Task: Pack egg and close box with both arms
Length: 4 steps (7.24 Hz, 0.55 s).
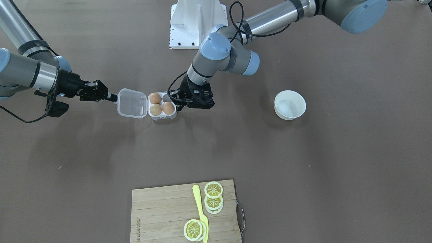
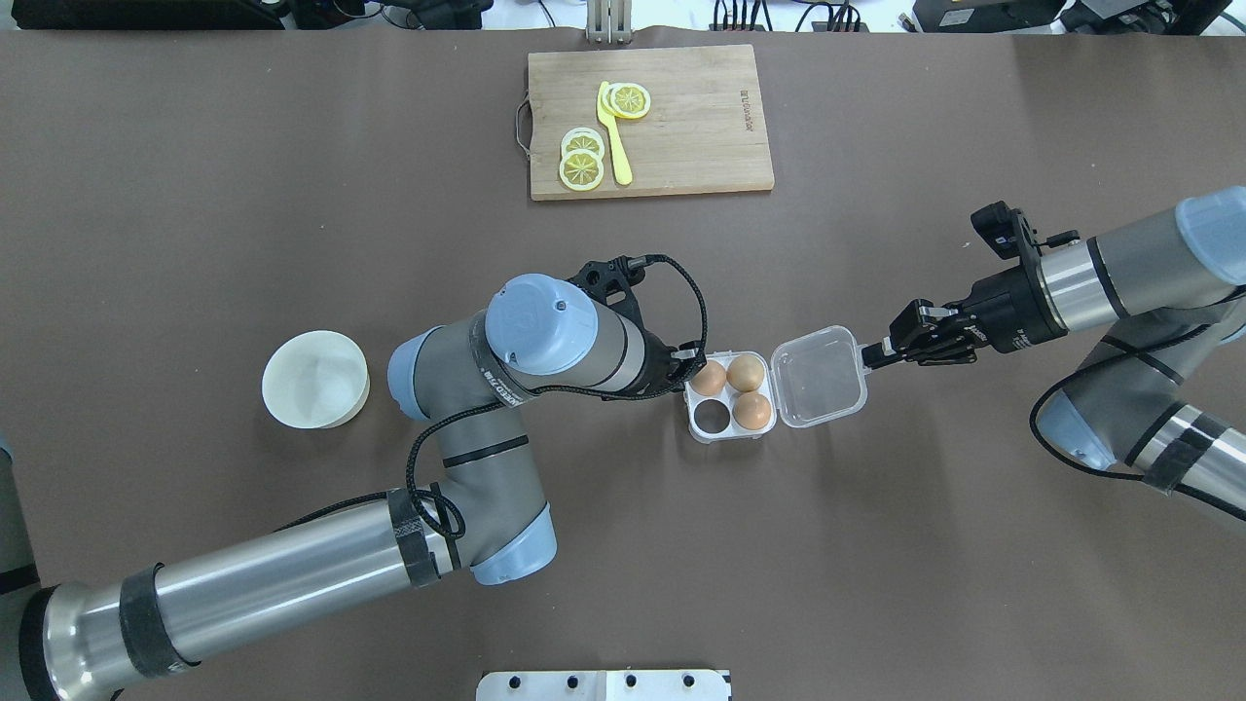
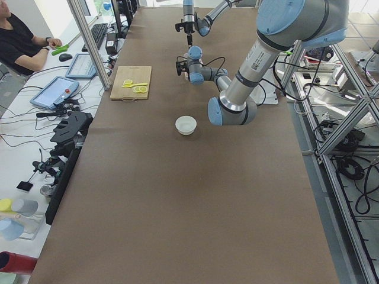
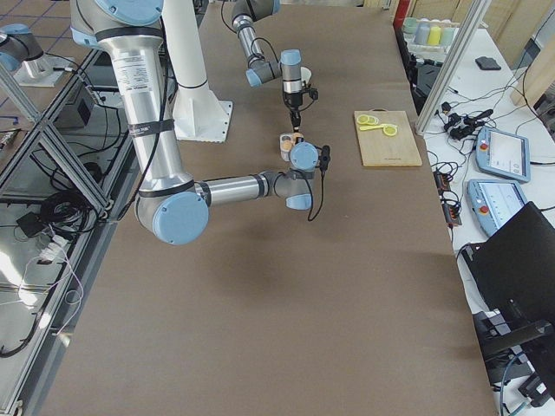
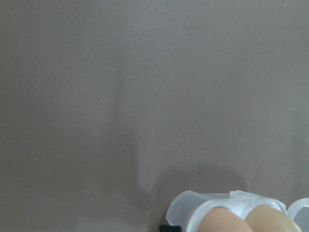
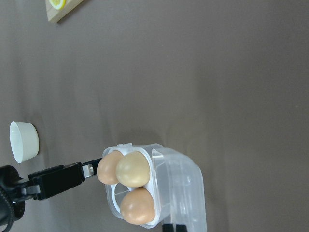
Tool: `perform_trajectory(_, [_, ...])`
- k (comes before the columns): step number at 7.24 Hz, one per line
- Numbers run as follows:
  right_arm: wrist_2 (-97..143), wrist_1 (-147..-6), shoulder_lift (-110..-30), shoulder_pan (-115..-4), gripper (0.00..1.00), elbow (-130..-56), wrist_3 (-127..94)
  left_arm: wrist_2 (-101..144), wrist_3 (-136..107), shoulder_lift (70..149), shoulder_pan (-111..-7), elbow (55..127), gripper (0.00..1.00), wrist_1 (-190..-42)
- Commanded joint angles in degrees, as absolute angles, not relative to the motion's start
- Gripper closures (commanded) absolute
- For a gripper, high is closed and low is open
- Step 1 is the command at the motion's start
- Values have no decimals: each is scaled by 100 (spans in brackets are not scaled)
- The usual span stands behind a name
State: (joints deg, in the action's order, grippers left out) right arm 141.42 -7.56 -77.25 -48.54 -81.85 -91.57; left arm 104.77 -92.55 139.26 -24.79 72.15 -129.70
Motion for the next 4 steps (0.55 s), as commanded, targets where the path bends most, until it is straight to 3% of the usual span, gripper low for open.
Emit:
perform_trajectory(1, [14142,-756,-7708,-4860,100,-8235,-9158,10477,-9255,13931,-2479,7190,100,-13007])
perform_trajectory(4, [14133,-765,-7594,-4860,100,-8297,-9158,10450,-9255,13931,-2470,7172,100,-13008])
